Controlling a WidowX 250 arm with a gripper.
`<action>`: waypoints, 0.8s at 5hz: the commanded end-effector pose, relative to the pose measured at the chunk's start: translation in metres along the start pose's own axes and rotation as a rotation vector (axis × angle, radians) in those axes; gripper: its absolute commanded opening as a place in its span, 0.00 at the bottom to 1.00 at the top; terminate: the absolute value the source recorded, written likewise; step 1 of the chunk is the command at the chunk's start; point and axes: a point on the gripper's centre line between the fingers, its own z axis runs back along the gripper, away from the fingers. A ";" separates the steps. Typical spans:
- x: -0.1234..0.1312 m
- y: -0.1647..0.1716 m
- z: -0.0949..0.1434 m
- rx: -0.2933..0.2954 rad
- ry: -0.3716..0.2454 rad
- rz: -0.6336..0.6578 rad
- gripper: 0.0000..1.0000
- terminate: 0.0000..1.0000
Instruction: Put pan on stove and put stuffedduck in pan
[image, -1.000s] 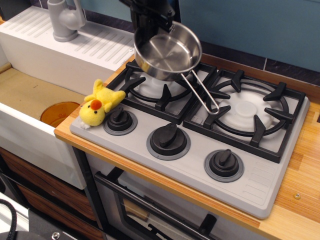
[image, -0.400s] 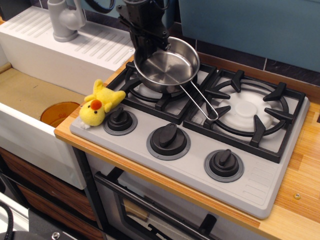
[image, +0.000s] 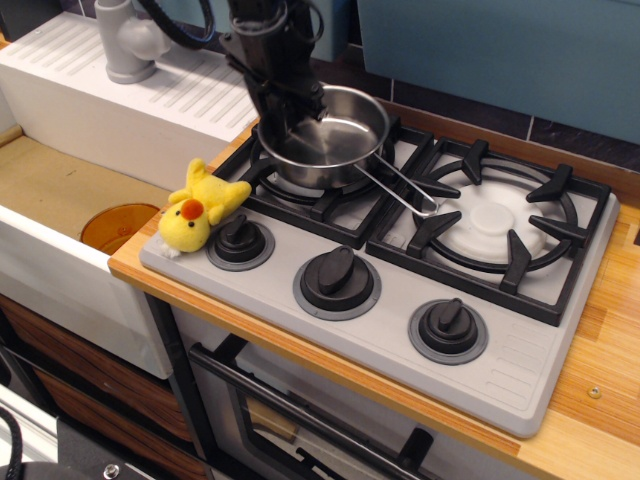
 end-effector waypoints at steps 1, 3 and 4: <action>0.004 0.005 0.039 0.034 0.003 -0.016 1.00 0.00; 0.014 0.008 0.069 0.045 0.048 -0.025 1.00 0.00; 0.019 0.016 0.085 0.069 0.073 -0.052 1.00 0.00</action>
